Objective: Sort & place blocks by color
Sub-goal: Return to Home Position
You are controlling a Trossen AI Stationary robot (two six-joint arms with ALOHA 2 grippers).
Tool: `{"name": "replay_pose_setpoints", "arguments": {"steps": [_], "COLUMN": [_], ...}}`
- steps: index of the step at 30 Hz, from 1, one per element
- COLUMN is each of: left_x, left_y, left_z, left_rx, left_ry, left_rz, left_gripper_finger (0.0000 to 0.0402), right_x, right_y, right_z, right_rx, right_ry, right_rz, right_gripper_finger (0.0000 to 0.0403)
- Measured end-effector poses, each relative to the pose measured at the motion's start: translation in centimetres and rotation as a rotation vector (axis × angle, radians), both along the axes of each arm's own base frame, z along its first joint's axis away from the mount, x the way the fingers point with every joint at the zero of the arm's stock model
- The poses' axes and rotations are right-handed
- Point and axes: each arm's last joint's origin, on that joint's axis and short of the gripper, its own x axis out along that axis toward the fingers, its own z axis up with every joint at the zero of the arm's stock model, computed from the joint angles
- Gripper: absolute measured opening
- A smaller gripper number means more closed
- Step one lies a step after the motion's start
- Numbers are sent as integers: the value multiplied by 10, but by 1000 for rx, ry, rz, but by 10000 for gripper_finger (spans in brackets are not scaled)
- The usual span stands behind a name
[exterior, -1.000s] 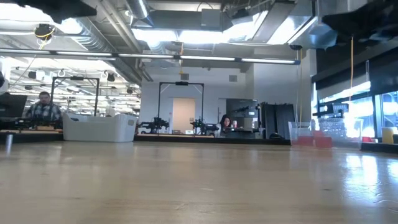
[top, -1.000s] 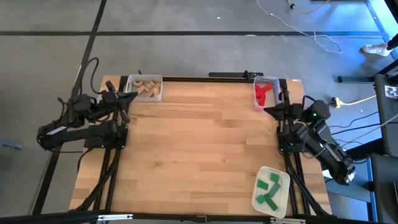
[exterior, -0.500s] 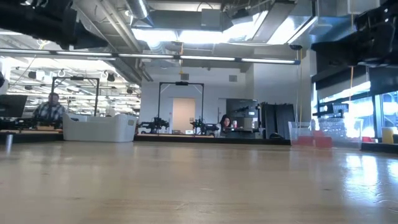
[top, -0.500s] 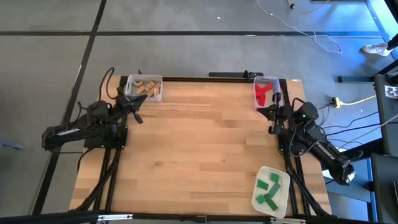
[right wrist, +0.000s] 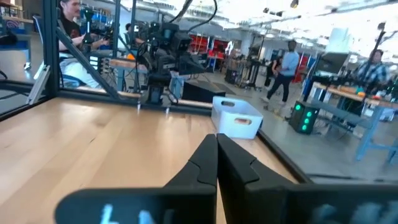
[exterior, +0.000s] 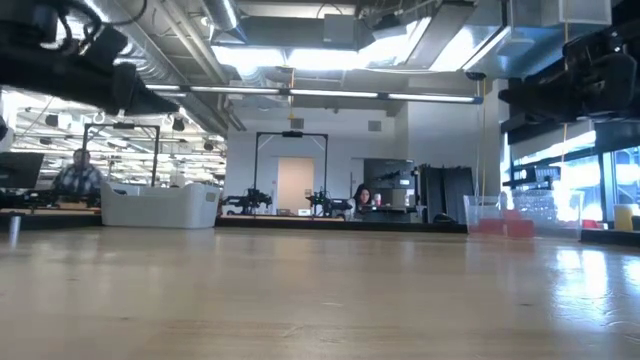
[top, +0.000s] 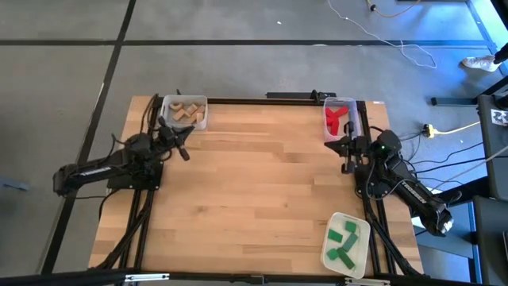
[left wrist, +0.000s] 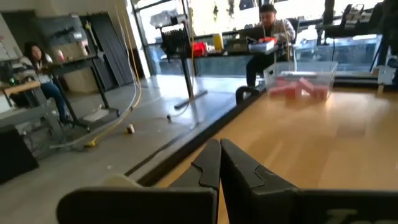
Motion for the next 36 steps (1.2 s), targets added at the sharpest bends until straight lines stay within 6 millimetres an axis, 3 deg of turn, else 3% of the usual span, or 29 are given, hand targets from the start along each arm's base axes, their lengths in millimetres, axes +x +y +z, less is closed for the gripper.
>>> {"name": "replay_pose_setpoints", "arguments": {"steps": [5, 14, 22, 32, 36], "left_x": [4, 8, 8, 8, 8], "left_y": [1, -7, -7, -7, -7], "left_z": [-24, -29, -29, -29, -29], "left_rx": [-70, -128, -151, -56, -36], "left_ry": [32, 68, 59, 113, 126], "left_rz": [-36, -346, -361, -337, -339], "left_gripper_finger": [0, 0, 0, 0, 0], "right_x": [0, 3, 9, 9, 9], "right_y": [0, -1, -5, -5, -5], "right_z": [-3, -7, -16, -16, -16], "right_rx": [27, 72, 338, 217, 272], "right_ry": [24, 64, 127, 140, 137], "right_rz": [2, 55, 77, 76, 76], "right_gripper_finger": [0, 0, 0, 0, 0]}}
